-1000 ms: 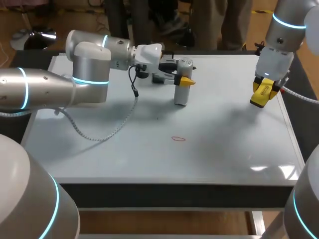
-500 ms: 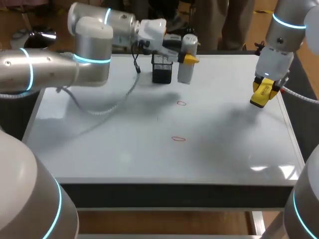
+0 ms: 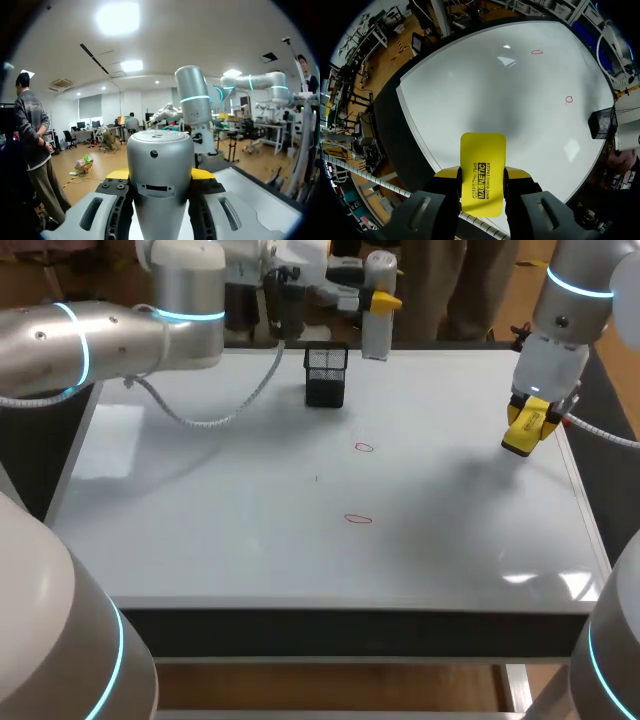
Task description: Pick up the inspection probe, press it on each red-marked spot on the whiteboard one by one, put down the probe, pick up the eraser, and wipe off all the red marks.
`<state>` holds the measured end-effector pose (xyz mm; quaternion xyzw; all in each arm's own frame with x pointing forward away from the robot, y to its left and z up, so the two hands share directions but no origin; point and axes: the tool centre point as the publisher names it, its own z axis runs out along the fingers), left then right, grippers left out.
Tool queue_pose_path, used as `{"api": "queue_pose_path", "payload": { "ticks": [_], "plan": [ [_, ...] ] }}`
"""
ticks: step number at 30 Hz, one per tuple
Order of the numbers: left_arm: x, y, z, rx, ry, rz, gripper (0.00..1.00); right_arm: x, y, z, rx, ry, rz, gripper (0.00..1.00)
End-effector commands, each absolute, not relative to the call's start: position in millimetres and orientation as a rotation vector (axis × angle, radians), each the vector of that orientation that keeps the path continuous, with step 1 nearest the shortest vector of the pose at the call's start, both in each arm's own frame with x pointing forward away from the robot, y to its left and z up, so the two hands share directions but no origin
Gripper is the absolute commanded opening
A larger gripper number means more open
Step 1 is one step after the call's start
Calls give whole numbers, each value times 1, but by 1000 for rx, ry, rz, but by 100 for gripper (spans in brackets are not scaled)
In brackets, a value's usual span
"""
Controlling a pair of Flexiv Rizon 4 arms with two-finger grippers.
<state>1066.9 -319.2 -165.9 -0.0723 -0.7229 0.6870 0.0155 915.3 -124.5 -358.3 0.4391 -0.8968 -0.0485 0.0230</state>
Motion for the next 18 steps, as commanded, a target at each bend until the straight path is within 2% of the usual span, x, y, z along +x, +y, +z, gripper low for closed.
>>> {"api": "queue_pose_path", "payload": {
  "ticks": [1, 18],
  "plan": [
    [1086, -325, -161, -274, -2197, 2096, 0, 916, -125, -358, 1362, -2775, -146, 0],
    [1111, -326, -169, -211, -2195, 2084, 0, 916, -125, -358, 1362, -2775, -146, 0]
  ]
}}
